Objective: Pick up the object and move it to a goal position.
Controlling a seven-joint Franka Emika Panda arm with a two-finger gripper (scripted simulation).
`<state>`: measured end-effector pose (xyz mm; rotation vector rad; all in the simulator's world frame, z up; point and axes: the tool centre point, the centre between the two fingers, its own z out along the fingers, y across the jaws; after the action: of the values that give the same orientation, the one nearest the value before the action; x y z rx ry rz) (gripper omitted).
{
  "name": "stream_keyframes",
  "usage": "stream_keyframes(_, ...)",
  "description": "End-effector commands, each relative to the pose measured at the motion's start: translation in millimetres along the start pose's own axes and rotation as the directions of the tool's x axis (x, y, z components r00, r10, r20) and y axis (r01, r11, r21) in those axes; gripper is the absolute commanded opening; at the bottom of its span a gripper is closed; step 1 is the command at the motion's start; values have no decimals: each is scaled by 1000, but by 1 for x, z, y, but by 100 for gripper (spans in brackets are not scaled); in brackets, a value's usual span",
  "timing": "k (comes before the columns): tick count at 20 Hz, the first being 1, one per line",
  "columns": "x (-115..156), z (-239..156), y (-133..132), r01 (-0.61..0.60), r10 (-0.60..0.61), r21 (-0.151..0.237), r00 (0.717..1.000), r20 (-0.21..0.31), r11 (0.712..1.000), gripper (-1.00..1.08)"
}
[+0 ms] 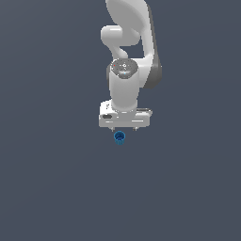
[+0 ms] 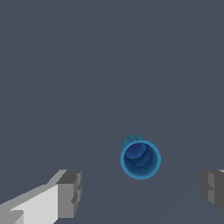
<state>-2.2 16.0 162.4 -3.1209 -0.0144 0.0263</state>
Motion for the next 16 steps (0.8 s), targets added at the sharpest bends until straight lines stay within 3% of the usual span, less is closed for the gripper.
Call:
stream_keyframes(1,0,0,0,0,0,0,1000,0,1000,100)
stream_keyframes(10,14,-21,19,-33,32,-18,999,-38,999,100)
stream_keyframes(16,14,-19,19,-40,39,-17,999,-37,999,100)
